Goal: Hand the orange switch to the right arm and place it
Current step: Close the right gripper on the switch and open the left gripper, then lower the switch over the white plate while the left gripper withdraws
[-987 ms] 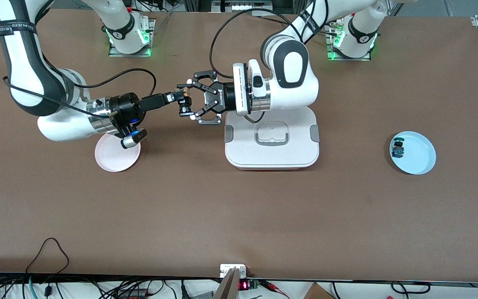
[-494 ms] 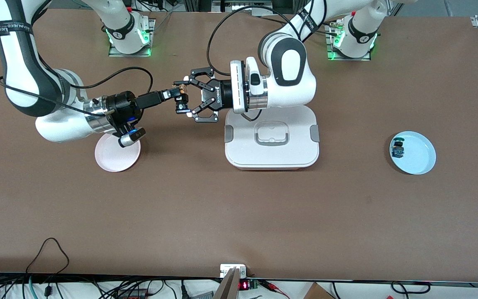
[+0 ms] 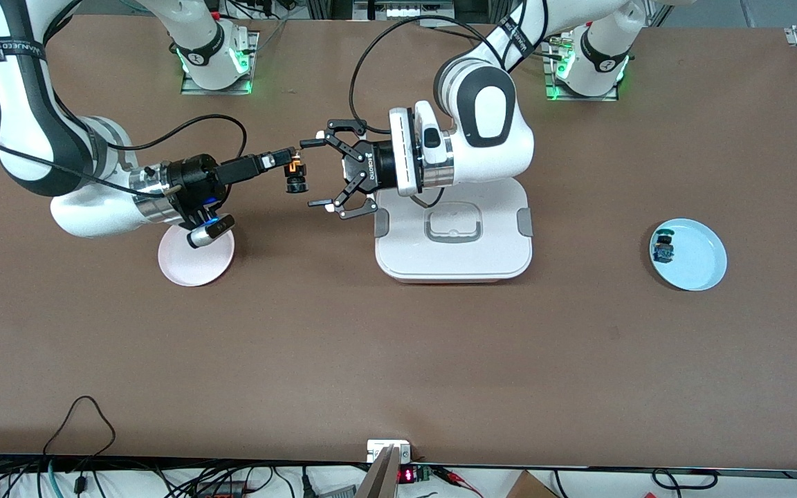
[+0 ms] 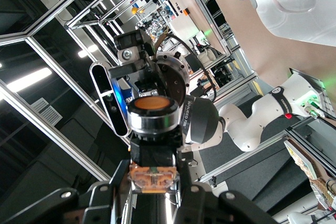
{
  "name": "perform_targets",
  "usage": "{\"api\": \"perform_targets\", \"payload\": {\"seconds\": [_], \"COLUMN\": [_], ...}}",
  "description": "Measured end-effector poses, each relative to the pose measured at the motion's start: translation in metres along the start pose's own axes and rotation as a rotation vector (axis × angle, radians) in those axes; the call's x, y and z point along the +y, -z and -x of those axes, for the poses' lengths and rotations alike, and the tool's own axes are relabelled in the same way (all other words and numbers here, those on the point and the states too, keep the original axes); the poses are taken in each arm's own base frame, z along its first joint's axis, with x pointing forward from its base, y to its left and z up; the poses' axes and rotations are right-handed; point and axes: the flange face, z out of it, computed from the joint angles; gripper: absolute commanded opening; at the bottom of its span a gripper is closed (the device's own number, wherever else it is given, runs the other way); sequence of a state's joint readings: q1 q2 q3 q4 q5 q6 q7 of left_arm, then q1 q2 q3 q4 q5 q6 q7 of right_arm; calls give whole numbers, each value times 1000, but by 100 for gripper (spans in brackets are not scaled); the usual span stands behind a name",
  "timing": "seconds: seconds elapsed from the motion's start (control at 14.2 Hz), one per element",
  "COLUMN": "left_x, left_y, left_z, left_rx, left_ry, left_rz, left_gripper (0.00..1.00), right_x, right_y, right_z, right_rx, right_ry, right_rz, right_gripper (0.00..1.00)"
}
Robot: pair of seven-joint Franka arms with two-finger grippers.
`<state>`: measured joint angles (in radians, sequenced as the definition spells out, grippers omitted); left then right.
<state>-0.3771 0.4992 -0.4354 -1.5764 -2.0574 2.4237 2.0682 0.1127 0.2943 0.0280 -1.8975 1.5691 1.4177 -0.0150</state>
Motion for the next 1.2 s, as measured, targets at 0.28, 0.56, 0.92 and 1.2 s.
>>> {"api": "perform_targets", "payload": {"seconds": [0.28,0.56,0.92,1.2], "left_x": [0,-3,-32,-56], "left_y": [1,6,37,64], "left_z": [-9,-17,-43,-62], "left_rx": [9,13,-83,-278], "left_ry": [-13,-25,-80,-27], "left_rz": [-4,-15,-3,72], "left_gripper": [100,100,100,100], "right_x": [0,-2,9,28], "right_y": [0,20,48,76], "right_z": [0,1,4,13], "right_rx": [-3,26,53,56], "right_ry": [10,69,127,200], "right_rz": [0,-14,96,308], "right_gripper": [1,0,0,0]}}
